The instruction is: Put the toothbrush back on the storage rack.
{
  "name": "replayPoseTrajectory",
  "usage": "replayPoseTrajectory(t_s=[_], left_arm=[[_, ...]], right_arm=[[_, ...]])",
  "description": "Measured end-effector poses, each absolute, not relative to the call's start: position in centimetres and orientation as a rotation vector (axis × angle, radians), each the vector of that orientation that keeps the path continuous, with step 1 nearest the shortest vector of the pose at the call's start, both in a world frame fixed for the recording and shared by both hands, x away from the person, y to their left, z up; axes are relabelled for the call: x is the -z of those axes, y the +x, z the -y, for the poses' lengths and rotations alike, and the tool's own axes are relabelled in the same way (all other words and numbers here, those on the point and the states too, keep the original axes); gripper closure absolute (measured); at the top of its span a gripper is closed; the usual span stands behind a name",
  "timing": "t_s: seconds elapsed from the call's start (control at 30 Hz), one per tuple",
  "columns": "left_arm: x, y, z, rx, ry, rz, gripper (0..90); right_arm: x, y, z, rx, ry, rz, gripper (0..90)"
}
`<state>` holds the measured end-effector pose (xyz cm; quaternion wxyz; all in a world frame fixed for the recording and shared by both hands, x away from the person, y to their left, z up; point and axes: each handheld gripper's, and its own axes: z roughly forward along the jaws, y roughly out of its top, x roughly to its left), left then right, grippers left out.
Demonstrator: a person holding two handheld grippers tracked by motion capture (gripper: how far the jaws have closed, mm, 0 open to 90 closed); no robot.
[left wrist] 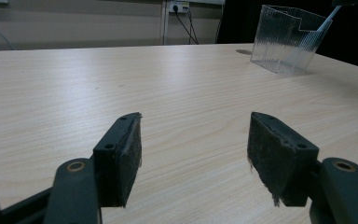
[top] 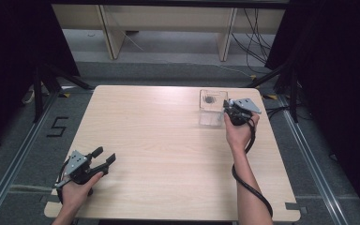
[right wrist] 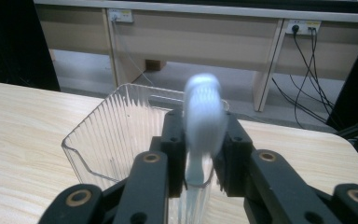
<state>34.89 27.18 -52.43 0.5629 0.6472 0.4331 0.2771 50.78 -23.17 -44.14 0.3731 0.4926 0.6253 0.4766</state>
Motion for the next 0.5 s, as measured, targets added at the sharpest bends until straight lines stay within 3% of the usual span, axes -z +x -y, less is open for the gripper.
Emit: replayPoseTrajectory(t_s=[0.17, 0.5], left_arm=[[52.43, 34.86, -27.18, -0.652, 1.522, -1.02, 34.6], [52.44, 34.9, -27.22, -0.65, 1.519, -1.02, 34.6]], right_arm=[[44.27, 50.75, 23.18, -1.218, 1.251, -1.609, 69.6], [44.44, 50.6, 22.98, -1.19, 1.298, -1.639, 49.0]])
